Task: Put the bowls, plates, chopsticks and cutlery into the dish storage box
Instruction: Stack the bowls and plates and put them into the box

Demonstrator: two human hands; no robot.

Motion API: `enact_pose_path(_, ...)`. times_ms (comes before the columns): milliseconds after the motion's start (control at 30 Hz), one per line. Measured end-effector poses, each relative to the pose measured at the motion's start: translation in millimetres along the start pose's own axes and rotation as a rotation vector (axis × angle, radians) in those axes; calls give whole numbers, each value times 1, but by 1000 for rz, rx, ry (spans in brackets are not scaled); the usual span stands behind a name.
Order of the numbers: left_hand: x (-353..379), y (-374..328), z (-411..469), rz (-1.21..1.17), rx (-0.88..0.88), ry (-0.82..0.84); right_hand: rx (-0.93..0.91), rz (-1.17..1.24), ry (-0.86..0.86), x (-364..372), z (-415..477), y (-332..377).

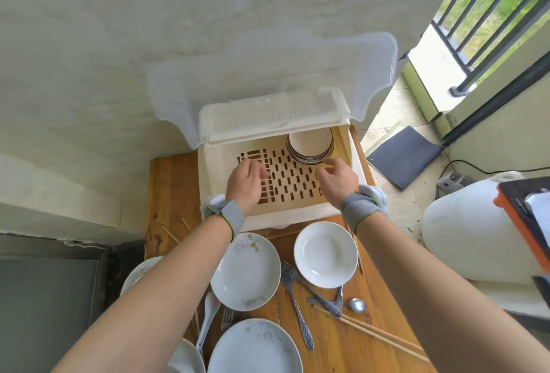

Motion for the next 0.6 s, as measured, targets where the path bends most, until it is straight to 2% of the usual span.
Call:
enact_pose_path(133, -38, 26, -42, -42, -12, -51, -47, -14, 69, 16, -42, -3)
enact_pose_path(267, -62, 72, -78, -81, -112, -79, -93, -79, 178, 46, -84, -21)
enact_pose_path(600, -89, 203, -167, -51, -328, -125, -24, -158, 398, 124, -160, -92)
Point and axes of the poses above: each hand's wrist, its own z-axis towards the middle knuckle, its own x-axis out of the palm, y = z × x, the point moved 3 cm from there along z, towards the middle knuckle, and after that the axes turned 6 degrees about -y, right-handed, at the moved point
